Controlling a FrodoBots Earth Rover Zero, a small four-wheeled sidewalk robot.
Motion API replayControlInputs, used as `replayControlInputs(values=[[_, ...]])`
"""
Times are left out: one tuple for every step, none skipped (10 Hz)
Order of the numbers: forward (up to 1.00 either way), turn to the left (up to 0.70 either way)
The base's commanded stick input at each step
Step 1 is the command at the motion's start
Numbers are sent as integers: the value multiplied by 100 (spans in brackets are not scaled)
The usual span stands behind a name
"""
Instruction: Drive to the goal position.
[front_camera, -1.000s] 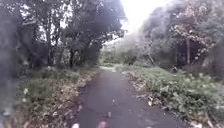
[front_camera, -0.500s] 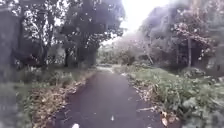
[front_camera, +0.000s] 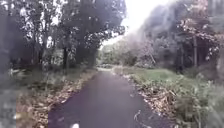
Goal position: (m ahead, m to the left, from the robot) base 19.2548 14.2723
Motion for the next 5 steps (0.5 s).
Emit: replayControlInputs(values=[[96,14],[96,23],[96,0],[96,0],[96,0]])
